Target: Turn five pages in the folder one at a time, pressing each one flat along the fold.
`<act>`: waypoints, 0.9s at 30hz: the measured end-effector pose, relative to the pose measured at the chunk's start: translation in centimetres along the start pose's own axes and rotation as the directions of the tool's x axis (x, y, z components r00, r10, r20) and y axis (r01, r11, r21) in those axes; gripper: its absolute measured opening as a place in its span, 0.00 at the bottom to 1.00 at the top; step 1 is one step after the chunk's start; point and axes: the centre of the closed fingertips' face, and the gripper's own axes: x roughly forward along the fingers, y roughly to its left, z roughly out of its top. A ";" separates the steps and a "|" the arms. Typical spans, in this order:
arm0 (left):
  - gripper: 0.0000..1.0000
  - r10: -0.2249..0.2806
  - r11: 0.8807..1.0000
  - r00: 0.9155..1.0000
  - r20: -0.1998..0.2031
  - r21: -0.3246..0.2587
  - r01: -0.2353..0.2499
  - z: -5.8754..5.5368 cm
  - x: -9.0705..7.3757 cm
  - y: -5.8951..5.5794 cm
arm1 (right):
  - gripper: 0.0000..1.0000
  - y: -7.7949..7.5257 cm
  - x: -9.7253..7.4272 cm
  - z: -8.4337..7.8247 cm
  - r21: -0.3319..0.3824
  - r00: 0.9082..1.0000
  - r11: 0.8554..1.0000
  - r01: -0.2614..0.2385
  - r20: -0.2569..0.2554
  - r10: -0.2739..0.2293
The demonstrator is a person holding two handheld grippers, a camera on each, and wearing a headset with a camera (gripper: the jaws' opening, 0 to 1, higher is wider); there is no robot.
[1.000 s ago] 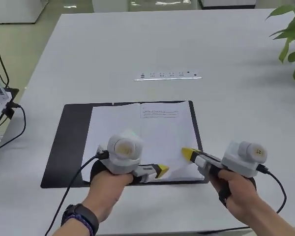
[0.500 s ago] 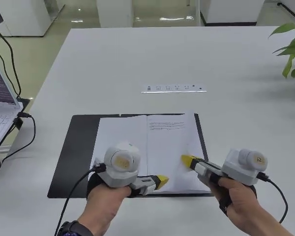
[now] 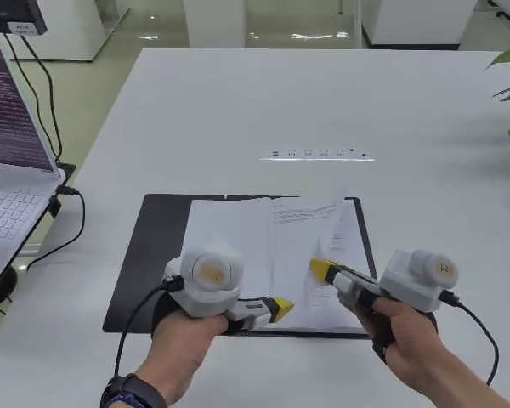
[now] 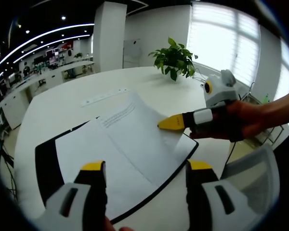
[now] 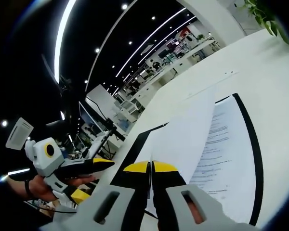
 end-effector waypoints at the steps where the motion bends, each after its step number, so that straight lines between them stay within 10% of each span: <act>1: 0.67 0.002 1.000 1.000 0.002 -0.003 -0.002 -0.1 -0.1 0.3 | 0.00 0.3 0.3 -0.1 -0.002 1.000 1.000 -0.004 -0.004 0.004; 27: 0.70 0.119 0.987 0.992 0.038 -0.115 -0.114 -2.4 -5.2 6.5 | 0.00 7.1 7.1 -3.9 -0.041 0.983 0.991 -0.128 -0.138 0.122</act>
